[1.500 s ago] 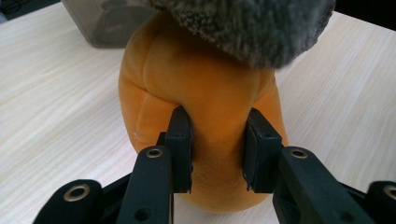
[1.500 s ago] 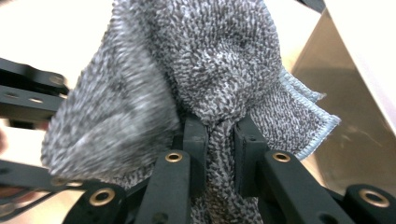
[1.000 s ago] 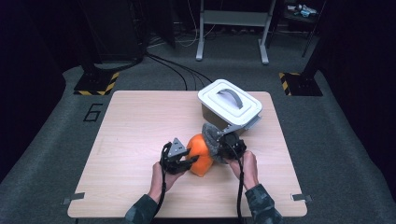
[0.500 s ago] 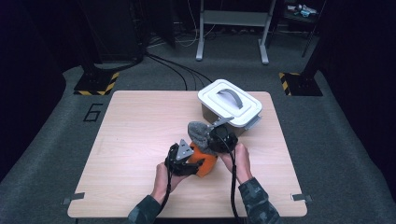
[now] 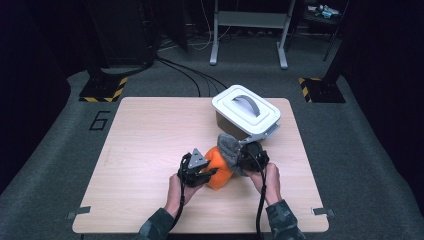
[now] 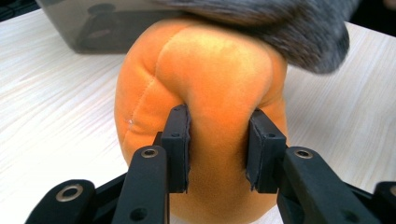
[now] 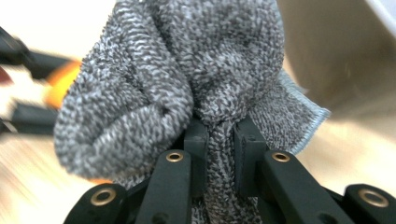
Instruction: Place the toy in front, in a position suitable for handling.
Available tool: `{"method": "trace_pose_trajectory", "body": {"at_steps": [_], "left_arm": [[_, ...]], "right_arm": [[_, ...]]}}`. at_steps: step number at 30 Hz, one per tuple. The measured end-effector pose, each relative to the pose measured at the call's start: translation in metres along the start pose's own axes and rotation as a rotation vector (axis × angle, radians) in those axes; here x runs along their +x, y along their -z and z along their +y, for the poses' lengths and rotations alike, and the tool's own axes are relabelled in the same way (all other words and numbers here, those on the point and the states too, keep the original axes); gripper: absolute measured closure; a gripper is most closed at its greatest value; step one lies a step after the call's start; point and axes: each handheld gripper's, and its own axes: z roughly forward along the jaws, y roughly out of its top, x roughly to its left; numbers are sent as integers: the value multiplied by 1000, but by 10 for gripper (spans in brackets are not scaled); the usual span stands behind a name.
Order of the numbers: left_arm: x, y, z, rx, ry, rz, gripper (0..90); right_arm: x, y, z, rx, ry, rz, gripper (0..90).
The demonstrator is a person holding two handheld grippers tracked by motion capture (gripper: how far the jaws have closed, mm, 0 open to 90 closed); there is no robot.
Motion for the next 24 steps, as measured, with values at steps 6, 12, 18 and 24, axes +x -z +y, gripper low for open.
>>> {"method": "trace_pose_trajectory", "body": {"at_steps": [6, 12, 18, 24], "left_arm": [[9, 6, -8, -19, 48, -14, 647], [9, 7, -8, -17, 43, -9, 644], [14, 13, -10, 26, 46, 32, 592], [17, 29, 7, 18, 42, 105, 301]], "right_arm": [[-3, -14, -17, 61, 11, 1, 784], [16, 28, 19, -110, 49, 13, 782], [32, -14, 31, -61, 64, 51, 788], [36, -19, 29, -80, 41, 91, 788]]}}
